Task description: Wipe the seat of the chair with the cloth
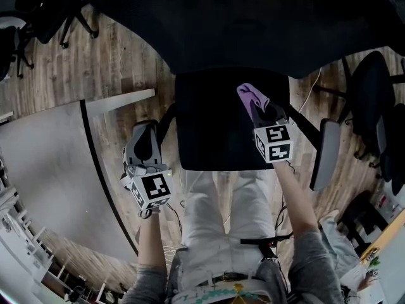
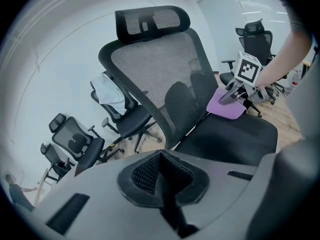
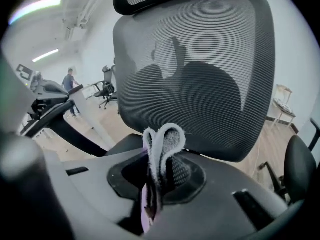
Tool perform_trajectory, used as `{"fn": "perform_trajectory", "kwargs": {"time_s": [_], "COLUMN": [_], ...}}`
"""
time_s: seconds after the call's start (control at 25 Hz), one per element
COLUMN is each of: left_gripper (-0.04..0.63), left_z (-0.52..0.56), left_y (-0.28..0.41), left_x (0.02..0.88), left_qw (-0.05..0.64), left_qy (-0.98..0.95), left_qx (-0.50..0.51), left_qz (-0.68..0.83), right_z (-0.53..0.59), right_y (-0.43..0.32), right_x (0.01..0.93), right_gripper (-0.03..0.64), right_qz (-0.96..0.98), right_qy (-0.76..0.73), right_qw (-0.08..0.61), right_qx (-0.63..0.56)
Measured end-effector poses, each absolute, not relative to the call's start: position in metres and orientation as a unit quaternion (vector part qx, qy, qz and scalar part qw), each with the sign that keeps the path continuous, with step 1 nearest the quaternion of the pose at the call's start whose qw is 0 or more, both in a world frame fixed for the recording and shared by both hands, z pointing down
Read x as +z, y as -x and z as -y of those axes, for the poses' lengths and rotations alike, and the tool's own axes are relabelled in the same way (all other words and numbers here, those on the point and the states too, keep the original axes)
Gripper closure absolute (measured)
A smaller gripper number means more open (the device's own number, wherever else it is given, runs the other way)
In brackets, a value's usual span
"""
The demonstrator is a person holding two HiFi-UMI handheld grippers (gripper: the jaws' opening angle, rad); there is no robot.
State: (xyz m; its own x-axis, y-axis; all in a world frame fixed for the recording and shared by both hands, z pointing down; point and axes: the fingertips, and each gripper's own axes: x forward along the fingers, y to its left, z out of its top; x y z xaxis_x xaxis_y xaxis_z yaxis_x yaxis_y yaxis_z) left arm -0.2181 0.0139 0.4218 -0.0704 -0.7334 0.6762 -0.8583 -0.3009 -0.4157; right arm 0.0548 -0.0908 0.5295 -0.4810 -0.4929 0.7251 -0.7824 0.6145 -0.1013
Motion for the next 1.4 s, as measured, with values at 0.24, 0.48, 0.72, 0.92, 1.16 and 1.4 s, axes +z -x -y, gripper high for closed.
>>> {"fn": "perform_trajectory", "kwargs": {"time_s": [0.24,0.48,0.72,0.92,1.16,1.4], "left_gripper": [0.595,0.595,0.595,0.596,0.596,0.596], "left_z": [-0.013,-0.014,-0.01,-0.01,-0.012,-0.013], "left_y": [0.217,0.217,0.215,0.213,0.215,0.214], "left_x": [0.422,0.424,0.421,0.421,0.421,0.42], "left_qw": [0.074,0.07,0.078,0.088,0.094,0.097], "left_qy": [-0.68,-0.677,-0.684,-0.69,-0.695,-0.697], "left_qx": [0.434,0.438,0.428,0.418,0.411,0.408], "left_qz": [0.586,0.587,0.586,0.584,0.583,0.581], "right_z": [0.067,0.041,0.022,0.011,-0.003,-0.003], "right_y": [0.011,0.067,0.112,0.143,0.176,0.182], "right_x": [0.525,0.535,0.552,0.568,0.597,0.637], "right_gripper": [0.565,0.565,0.565,0.565,0.565,0.565], "right_qz": [0.862,0.872,0.875,0.876,0.875,0.858], "right_qy": [-0.321,-0.275,-0.246,-0.229,-0.218,-0.251], "right_qw": [0.321,0.314,0.32,0.326,0.357,0.395], "right_qx": [0.225,0.255,0.267,0.271,0.243,0.214]}}
